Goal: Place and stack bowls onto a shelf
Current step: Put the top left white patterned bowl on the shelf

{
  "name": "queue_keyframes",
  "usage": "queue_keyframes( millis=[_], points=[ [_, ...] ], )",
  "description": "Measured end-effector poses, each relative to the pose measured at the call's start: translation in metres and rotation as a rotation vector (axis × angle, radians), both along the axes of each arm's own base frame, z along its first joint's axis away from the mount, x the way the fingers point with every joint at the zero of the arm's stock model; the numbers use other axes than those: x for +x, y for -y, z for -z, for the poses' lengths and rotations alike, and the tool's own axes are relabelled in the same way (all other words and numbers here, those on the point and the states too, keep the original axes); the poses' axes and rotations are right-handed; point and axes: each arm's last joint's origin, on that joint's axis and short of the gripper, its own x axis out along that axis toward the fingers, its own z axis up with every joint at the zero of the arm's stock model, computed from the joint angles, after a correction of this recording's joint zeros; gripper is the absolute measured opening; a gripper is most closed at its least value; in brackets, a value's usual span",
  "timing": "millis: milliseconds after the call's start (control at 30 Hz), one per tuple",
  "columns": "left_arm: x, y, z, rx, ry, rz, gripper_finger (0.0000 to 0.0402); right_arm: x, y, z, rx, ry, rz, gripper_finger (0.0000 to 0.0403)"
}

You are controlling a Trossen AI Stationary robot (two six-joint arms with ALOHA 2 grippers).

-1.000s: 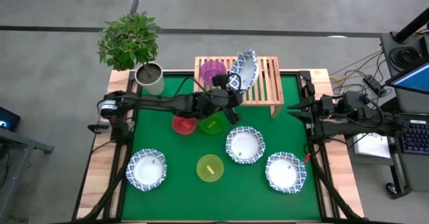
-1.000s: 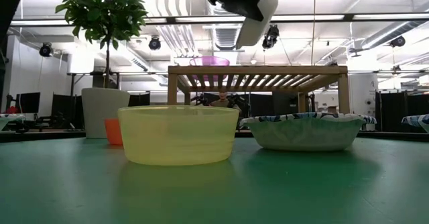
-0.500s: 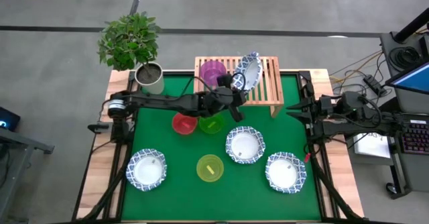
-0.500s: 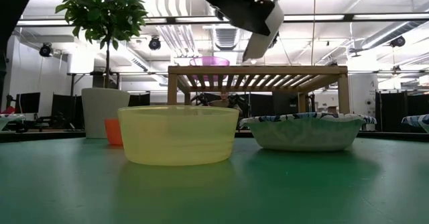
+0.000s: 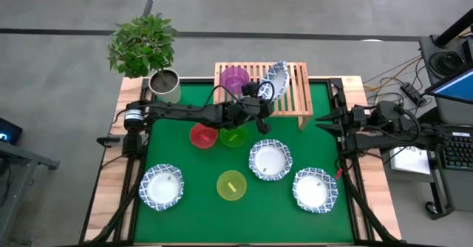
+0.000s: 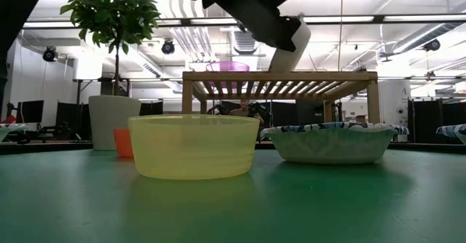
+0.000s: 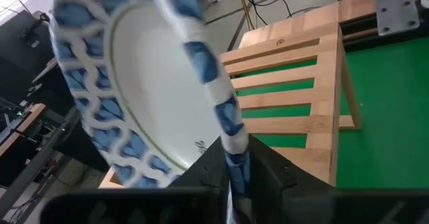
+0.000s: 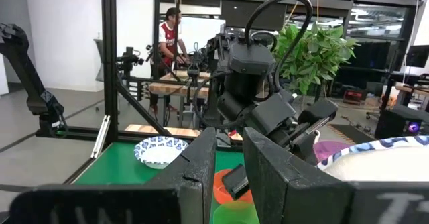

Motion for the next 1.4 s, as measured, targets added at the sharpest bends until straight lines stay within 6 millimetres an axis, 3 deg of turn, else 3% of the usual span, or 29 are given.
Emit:
queue_keyframes(
  millis=[600,767,1100,1267,1400],
  points=[
    [0.000,-0.007,0.000,-0.015,0.021,-0.032,0.0146,0.000,0.000,0.001,-0.004,-0.010,0.001,0.0068],
    [0.002,-0.006,-0.015,-0.022,0.016,-0.034,0.0160,0.000,0.000,0.001,0.005,-0.013,0.001,0.0068],
    [-0.010,-0.005,-0.053,-0.075,-0.184,-0.054,0.0166,0.002,0.001,0.004,0.025,-0.044,0.034,0.0068],
    [-0.022,0.004,-0.060,-0.157,-0.283,-0.088,0.0166,0.014,0.002,0.008,0.037,-0.103,0.038,0.0068],
    [-0.028,0.024,-0.067,-0.211,-0.304,-0.086,0.0166,0.042,0.004,0.014,0.046,-0.227,0.099,0.0068]
  ],
)
